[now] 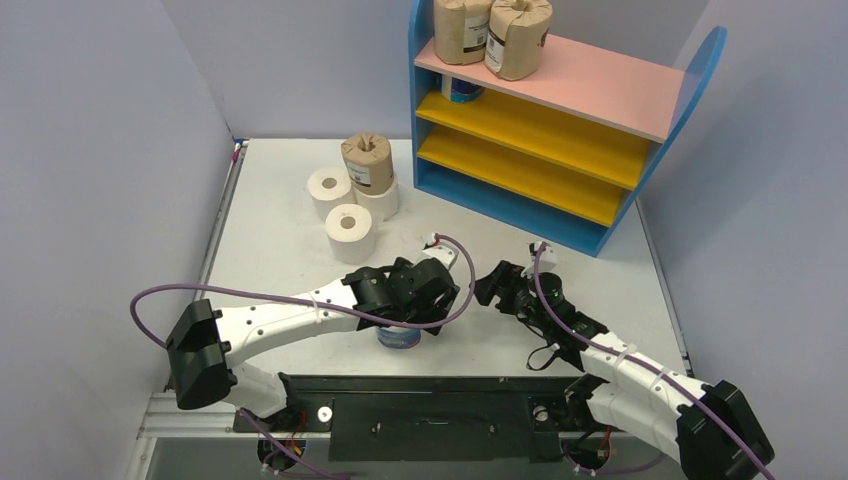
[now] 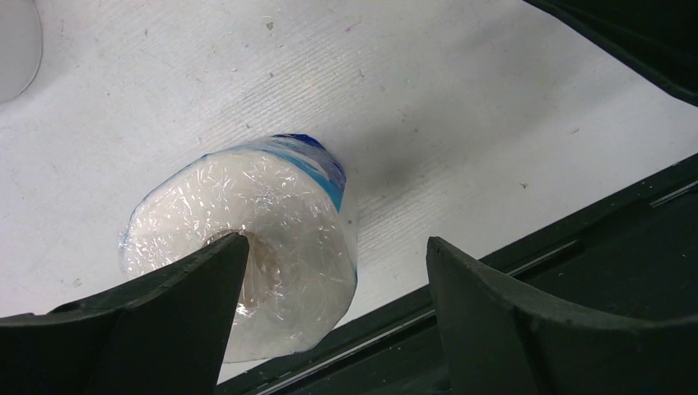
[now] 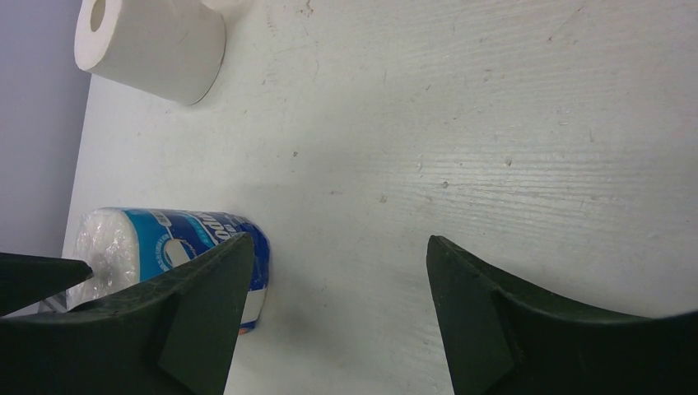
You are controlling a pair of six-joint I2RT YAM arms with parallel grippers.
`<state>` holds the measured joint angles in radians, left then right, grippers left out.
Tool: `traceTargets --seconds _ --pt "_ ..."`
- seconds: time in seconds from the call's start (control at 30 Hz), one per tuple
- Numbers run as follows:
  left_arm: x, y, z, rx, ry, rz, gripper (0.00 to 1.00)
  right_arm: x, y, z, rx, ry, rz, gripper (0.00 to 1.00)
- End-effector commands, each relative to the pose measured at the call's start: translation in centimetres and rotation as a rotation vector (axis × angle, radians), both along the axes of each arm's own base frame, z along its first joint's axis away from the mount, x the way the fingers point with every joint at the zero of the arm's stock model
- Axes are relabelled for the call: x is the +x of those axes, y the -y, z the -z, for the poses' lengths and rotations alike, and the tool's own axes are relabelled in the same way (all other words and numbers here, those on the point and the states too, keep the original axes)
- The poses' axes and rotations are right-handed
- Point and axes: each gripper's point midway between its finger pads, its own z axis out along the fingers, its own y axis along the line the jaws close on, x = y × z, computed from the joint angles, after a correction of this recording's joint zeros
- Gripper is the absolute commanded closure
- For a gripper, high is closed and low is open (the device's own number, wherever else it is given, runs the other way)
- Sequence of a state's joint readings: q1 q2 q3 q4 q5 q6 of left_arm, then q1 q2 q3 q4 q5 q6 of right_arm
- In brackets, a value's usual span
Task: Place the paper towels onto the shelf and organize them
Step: Adjust the paper towel at the center of the board.
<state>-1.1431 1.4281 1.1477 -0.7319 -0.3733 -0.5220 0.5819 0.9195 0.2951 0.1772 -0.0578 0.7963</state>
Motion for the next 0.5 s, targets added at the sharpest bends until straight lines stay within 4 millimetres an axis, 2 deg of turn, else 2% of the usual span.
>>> traceTargets --seconds 0.0,0.17,0.47 --pt "0.4 0.3 -0.2 0.004 0.019 0.0 0.24 0.6 0.3 -0.9 0.008 0.042 0.023 0.28" --pt "0.3 -0.2 1.2 0.043 0.006 -0.006 0.35 0.6 0.3 -0.8 0.006 0.04 0.022 0.28" --pt "0.5 -1.8 2.6 0.128 0.01 -0.058 0.39 0.8 0.3 -0.6 -0.003 0.038 0.027 0.28"
